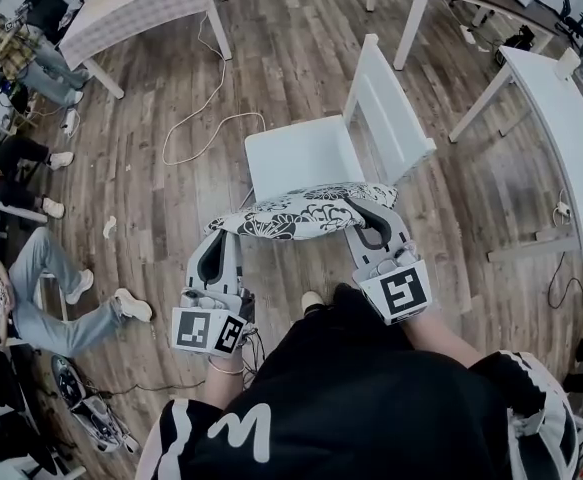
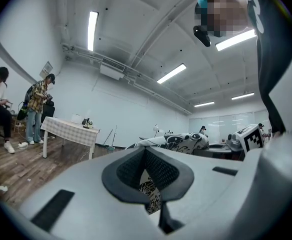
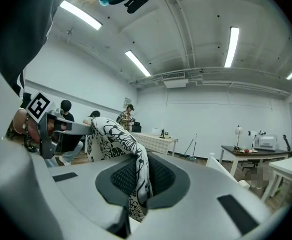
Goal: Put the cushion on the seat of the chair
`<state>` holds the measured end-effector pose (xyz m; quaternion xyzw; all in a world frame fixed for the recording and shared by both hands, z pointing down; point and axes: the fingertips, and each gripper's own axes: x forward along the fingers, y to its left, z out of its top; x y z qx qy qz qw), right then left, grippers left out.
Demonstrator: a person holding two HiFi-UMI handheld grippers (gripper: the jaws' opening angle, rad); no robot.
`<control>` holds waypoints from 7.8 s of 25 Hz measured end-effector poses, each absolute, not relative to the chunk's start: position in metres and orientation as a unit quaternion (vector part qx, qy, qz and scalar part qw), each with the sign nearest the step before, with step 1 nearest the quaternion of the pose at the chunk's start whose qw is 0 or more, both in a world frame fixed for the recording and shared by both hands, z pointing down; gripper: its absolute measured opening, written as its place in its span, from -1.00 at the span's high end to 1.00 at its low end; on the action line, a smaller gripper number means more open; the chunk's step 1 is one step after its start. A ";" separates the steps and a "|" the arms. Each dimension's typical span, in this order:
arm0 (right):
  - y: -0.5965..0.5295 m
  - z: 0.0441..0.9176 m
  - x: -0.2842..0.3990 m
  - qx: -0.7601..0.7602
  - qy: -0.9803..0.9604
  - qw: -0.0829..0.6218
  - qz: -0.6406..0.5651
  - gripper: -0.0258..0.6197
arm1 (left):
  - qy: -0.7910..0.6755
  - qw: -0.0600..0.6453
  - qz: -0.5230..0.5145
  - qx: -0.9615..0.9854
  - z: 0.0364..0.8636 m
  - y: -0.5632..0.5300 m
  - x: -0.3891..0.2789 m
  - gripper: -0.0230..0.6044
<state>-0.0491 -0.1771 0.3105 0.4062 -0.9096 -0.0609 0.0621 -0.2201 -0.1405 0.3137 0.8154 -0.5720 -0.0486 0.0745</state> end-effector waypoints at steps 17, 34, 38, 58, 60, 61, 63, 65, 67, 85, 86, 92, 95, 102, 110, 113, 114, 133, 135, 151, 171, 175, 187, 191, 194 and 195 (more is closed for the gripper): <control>-0.204 0.334 -0.038 0.398 -0.914 0.081 -0.014 0.83 | -0.583 0.116 -0.049 0.803 0.333 -0.150 -0.209 0.92; -0.308 0.348 -0.049 0.399 -0.912 0.085 -0.034 0.83 | -0.638 0.146 -0.010 0.756 0.366 -0.137 -0.225 0.92; -0.333 0.357 -0.061 0.396 -0.913 0.085 -0.042 0.83 | -0.656 0.154 -0.003 0.739 0.373 -0.127 -0.235 0.92; -0.458 0.401 -0.100 0.410 -0.900 0.119 -0.085 0.83 | -0.694 0.186 0.013 0.696 0.395 -0.119 -0.253 0.92; -0.471 0.407 -0.101 0.412 -0.899 0.123 -0.081 0.83 | -0.695 0.192 0.015 0.693 0.400 -0.120 -0.252 0.92; -0.476 0.410 -0.102 0.413 -0.898 0.126 -0.083 0.83 | -0.695 0.196 0.016 0.692 0.402 -0.120 -0.252 0.92; -0.487 0.415 -0.104 0.413 -0.897 0.132 -0.089 0.83 | -0.696 0.201 0.016 0.689 0.406 -0.120 -0.251 0.92; -0.498 0.420 -0.105 0.414 -0.896 0.135 -0.090 0.83 | -0.696 0.204 0.018 0.688 0.408 -0.121 -0.248 0.92; -0.510 0.423 -0.107 0.417 -0.893 0.138 -0.092 0.83 | -0.696 0.207 0.020 0.687 0.410 -0.122 -0.247 0.92; -0.488 0.493 -0.086 0.420 -0.886 0.182 -0.071 0.83 | -0.699 0.219 0.022 0.680 0.421 -0.129 -0.249 0.92; -0.478 0.502 -0.082 0.416 -0.887 0.190 -0.065 0.83 | -0.698 0.219 0.022 0.681 0.422 -0.129 -0.249 0.92; -0.424 0.552 -0.064 0.385 -0.889 0.241 -0.056 0.83 | -0.684 0.225 0.025 0.693 0.430 -0.129 -0.241 0.92; -0.405 0.569 -0.060 0.372 -0.888 0.264 -0.063 0.83 | -0.675 0.229 0.026 0.700 0.436 -0.130 -0.235 0.92; -0.370 0.597 -0.058 0.340 -0.888 0.295 -0.093 0.83 | -0.662 0.234 0.024 0.712 0.447 -0.126 -0.218 0.92; -0.336 0.640 -0.064 0.295 -0.890 0.329 -0.117 0.83 | -0.645 0.252 0.017 0.722 0.470 -0.123 -0.203 0.92; -0.325 0.654 -0.066 0.284 -0.890 0.337 -0.120 0.83 | -0.634 0.253 0.016 0.731 0.477 -0.127 -0.195 0.92; -0.322 0.658 -0.067 0.282 -0.890 0.339 -0.120 0.83 | -0.630 0.253 0.015 0.734 0.480 -0.127 -0.194 0.92; -0.294 0.737 -0.074 0.231 -0.882 0.396 -0.111 0.83 | -0.612 0.282 0.016 0.739 0.517 -0.126 -0.188 0.92; -0.294 0.743 -0.074 0.223 -0.880 0.404 -0.115 0.82 | -0.609 0.282 0.019 0.741 0.519 -0.129 -0.187 0.92; -0.290 0.771 -0.075 0.189 -0.869 0.442 -0.121 0.82 | -0.603 0.290 0.025 0.743 0.530 -0.131 -0.182 0.92; -0.293 0.793 -0.076 0.126 -0.862 0.489 -0.038 0.82 | -0.586 0.301 0.021 0.752 0.527 -0.135 -0.171 0.92; -0.292 0.794 -0.075 0.109 -0.862 0.496 -0.020 0.80 | -0.585 0.298 0.017 0.754 0.522 -0.139 -0.169 0.92; -0.277 0.791 -0.076 0.059 -0.860 0.507 0.000 0.36 | -0.575 0.292 0.014 0.764 0.510 -0.146 -0.169 0.92; -0.273 0.790 -0.077 0.054 -0.859 0.510 0.007 0.32 | -0.565 0.289 0.011 0.772 0.506 -0.150 -0.166 0.92; -0.270 0.787 -0.076 0.051 -0.859 0.510 0.005 0.25 | -0.557 0.282 0.015 0.781 0.501 -0.151 -0.163 0.92; -0.270 0.786 -0.076 0.051 -0.859 0.509 0.005 0.23 | -0.555 0.280 0.016 0.783 0.499 -0.152 -0.162 0.92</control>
